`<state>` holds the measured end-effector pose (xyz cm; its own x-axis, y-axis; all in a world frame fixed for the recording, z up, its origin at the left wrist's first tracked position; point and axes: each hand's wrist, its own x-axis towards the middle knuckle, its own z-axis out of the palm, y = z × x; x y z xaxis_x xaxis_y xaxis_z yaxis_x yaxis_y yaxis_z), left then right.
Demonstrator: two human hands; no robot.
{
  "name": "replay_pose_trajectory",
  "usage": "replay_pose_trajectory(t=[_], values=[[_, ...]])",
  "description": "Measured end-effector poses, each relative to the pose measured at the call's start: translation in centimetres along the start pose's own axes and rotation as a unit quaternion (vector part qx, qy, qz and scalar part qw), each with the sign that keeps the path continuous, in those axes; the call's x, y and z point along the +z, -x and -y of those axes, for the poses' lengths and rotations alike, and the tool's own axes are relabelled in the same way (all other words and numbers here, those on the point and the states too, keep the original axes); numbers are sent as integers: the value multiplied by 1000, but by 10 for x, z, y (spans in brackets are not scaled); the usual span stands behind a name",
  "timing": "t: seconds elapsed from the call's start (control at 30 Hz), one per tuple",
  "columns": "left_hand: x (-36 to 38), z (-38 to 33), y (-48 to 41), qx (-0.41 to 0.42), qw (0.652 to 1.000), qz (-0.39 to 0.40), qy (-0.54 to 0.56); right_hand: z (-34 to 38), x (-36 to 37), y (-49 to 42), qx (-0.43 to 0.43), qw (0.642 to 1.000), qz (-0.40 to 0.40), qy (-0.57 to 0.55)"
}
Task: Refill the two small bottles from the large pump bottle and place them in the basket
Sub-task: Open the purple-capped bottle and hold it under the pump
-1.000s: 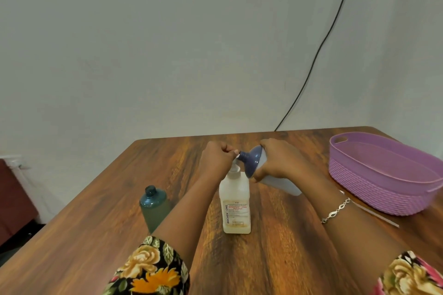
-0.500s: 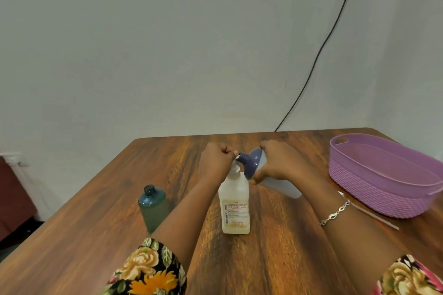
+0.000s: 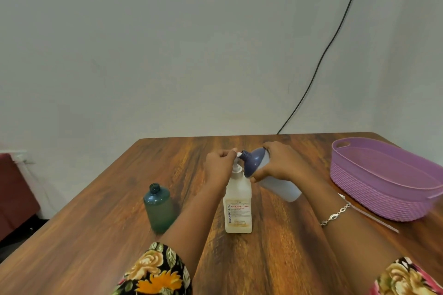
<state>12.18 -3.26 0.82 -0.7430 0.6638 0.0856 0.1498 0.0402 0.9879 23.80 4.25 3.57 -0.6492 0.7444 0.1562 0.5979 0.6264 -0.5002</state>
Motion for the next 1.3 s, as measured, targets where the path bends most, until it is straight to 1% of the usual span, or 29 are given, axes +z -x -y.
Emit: replay_pose_trajectory(t=[0.1,0.23,0.4,0.67,0.77,0.87,0.93,1.03,1.13,1.23,1.3], values=[[0,-3,-4,-32,998,12,50,-1,1,-2,-2,1000,-4,-1],[3,-6,-5,-32,998,12,43,-1,0,-5,2,1000,1,-2],[1,1,-7,-61,995,59,46,-8,7,-3,0,1000,14,10],[1,-11,-12,-12,999,35,-22,-2,-2,-2,-5,1000,2,9],[3,-11,-17,-23,998,37,-53,-1,-2,-3,-8,1000,0,28],[7,-4,-18,-32,996,43,-75,-4,5,-1,4,1000,10,24],[10,-1,-17,-8,996,24,-90,-6,8,1,8,1000,6,13],[10,-2,-11,76,988,-6,-136,-7,8,1,3,1000,-15,-18],[6,2,-2,166,960,-35,-221,-8,9,1,0,999,-24,-31],[-3,15,9,233,942,-87,-224,-11,14,3,-11,998,-27,-52],[-10,22,15,300,918,-106,-238,-13,16,3,-11,998,-32,-59]])
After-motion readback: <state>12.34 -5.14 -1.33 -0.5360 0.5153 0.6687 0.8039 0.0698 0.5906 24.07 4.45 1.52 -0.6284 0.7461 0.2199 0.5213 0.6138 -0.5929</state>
